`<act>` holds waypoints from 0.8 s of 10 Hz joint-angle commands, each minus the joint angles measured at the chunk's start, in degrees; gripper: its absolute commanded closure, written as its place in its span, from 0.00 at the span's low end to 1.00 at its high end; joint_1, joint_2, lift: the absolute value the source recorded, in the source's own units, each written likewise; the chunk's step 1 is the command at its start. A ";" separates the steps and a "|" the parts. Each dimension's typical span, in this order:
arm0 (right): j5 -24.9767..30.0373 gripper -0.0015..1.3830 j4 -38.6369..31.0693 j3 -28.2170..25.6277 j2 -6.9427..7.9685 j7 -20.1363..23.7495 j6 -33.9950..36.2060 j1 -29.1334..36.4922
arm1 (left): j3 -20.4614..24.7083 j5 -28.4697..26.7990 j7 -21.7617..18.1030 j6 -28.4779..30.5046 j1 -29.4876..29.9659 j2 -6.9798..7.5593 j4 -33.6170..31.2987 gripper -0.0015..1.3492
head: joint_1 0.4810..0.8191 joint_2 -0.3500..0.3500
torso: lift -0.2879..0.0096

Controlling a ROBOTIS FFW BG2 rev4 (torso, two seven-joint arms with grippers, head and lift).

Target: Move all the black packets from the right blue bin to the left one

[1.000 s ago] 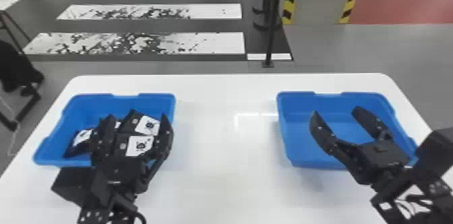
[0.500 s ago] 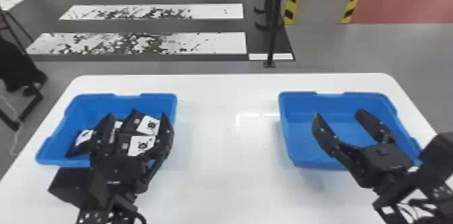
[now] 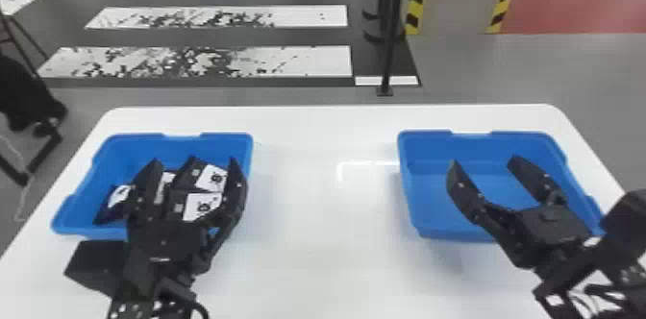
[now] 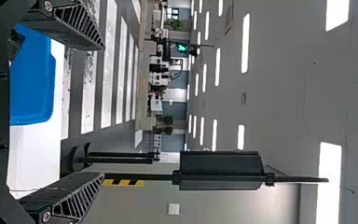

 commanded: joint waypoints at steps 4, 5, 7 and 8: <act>-0.12 0.09 -0.08 0.00 -0.02 0.01 -0.86 0.14 | -0.11 0.55 0.00 -0.47 0.12 0.00 -0.02 0.07 | 0.63 0.55 | 0.40; 0.00 0.09 -0.36 0.00 -0.02 0.01 -1.14 0.14 | -0.23 0.66 0.00 -0.61 0.12 0.09 -0.02 0.07 | 0.63 0.55 | 0.40; -0.23 0.09 -0.50 0.00 0.07 0.01 -1.42 0.14 | -0.11 0.89 0.00 -1.18 0.12 0.09 -0.02 0.07 | 0.63 0.55 | 0.40; -0.23 0.09 -0.50 0.00 0.07 0.01 -1.42 0.14 | -0.11 0.89 0.00 -1.18 0.12 0.09 -0.02 0.07 | 0.63 0.55 | 0.40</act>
